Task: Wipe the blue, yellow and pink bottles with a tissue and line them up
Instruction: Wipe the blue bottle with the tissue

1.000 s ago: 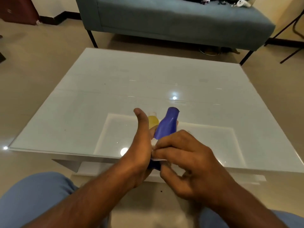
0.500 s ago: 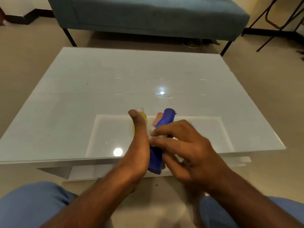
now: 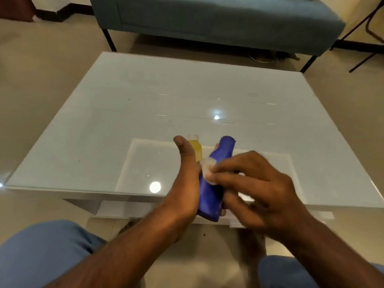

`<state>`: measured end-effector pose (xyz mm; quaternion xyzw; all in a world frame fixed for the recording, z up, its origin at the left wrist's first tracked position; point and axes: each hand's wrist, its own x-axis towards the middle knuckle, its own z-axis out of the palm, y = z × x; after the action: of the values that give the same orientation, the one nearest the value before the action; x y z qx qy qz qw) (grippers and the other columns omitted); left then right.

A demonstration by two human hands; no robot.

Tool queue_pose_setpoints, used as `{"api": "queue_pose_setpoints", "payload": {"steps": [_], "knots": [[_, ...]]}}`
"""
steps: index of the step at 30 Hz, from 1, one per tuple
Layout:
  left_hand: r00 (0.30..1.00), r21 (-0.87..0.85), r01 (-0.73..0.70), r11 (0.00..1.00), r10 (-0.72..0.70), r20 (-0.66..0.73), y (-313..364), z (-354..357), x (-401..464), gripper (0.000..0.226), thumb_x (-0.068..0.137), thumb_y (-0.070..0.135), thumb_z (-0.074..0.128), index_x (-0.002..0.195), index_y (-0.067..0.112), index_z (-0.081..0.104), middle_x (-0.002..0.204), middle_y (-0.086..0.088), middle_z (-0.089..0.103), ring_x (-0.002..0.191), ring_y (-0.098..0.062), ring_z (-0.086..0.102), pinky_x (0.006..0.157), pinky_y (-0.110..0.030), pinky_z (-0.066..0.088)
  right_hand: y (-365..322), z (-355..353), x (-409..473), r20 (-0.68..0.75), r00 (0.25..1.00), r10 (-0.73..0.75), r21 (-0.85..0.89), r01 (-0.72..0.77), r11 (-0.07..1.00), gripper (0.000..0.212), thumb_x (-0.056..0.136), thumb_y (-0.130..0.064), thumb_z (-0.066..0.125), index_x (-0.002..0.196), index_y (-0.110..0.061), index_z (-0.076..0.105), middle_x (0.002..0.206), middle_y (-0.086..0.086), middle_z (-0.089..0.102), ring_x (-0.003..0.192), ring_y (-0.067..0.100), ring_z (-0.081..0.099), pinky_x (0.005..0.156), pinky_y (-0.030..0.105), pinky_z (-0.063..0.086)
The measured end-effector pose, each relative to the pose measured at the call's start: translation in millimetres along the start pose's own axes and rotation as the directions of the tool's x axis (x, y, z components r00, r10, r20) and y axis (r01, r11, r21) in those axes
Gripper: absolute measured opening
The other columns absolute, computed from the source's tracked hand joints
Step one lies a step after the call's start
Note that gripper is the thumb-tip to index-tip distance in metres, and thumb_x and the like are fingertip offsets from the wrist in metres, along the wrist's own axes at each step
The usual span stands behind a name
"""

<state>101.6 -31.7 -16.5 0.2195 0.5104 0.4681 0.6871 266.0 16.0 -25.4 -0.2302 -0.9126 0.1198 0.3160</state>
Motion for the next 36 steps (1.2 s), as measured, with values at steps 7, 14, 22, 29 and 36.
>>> {"api": "queue_pose_setpoints", "payload": {"steps": [7,14,22,29,36], "knots": [[0.999,-0.109,0.01,0.994,-0.006,0.033,0.9,-4.3,10.6,0.101,0.078,0.089,0.012,0.125,0.021,0.069,0.109,-0.011,0.077,0.091,-0.031,0.075,0.076,-0.039,0.061,4.4,-3.3,-4.4,-0.05,0.99,0.132,0.129,-0.125,0.984,0.025,0.09,-0.003,0.068,0.112,-0.007,0.08,0.117,0.005,0.073,0.108,0.018,0.069,0.089,0.029,0.057],[1.0,-0.091,-0.012,0.996,0.014,0.026,-1.7,-5.7,13.2,0.06,0.097,0.066,0.039,0.129,0.023,0.066,0.109,-0.007,0.076,0.09,-0.028,0.074,0.075,-0.039,0.059,0.3,-8.5,-8.7,-0.037,0.999,-0.027,0.126,0.031,0.992,0.023,0.09,-0.002,0.066,0.108,-0.005,0.08,0.114,0.011,0.073,0.103,0.022,0.069,0.09,0.032,0.055],[1.0,-0.259,-0.019,0.966,0.02,0.003,3.8,-1.4,11.4,0.046,0.102,0.051,0.045,0.117,0.015,0.071,0.107,-0.013,0.076,0.085,-0.023,0.07,0.08,-0.04,0.057,-4.8,-0.8,-11.9,-0.099,0.989,0.11,0.182,-0.091,0.979,0.023,0.089,-0.002,0.066,0.107,-0.006,0.081,0.114,0.01,0.073,0.105,0.022,0.07,0.092,0.027,0.054],[0.999,-0.197,0.033,0.98,-0.027,0.034,0.5,-0.1,10.2,0.045,0.098,0.049,0.053,0.126,0.017,0.066,0.113,-0.016,0.075,0.096,-0.029,0.07,0.096,-0.051,0.055,6.4,-7.0,-8.6,-0.209,0.958,0.197,0.119,-0.175,0.977,0.027,0.092,0.001,0.067,0.115,-0.008,0.077,0.116,0.009,0.071,0.108,0.016,0.069,0.093,0.02,0.053],[1.0,-0.328,0.021,0.945,-0.024,-0.006,3.5,3.0,11.8,0.042,0.101,0.046,0.051,0.12,0.014,0.071,0.11,-0.016,0.075,0.085,-0.023,0.071,0.081,-0.04,0.058,-7.0,-2.3,-12.4,-0.183,0.952,0.245,0.254,-0.195,0.947,0.025,0.087,0.003,0.068,0.105,-0.008,0.081,0.113,0.007,0.072,0.109,0.019,0.071,0.089,0.025,0.054]]}}
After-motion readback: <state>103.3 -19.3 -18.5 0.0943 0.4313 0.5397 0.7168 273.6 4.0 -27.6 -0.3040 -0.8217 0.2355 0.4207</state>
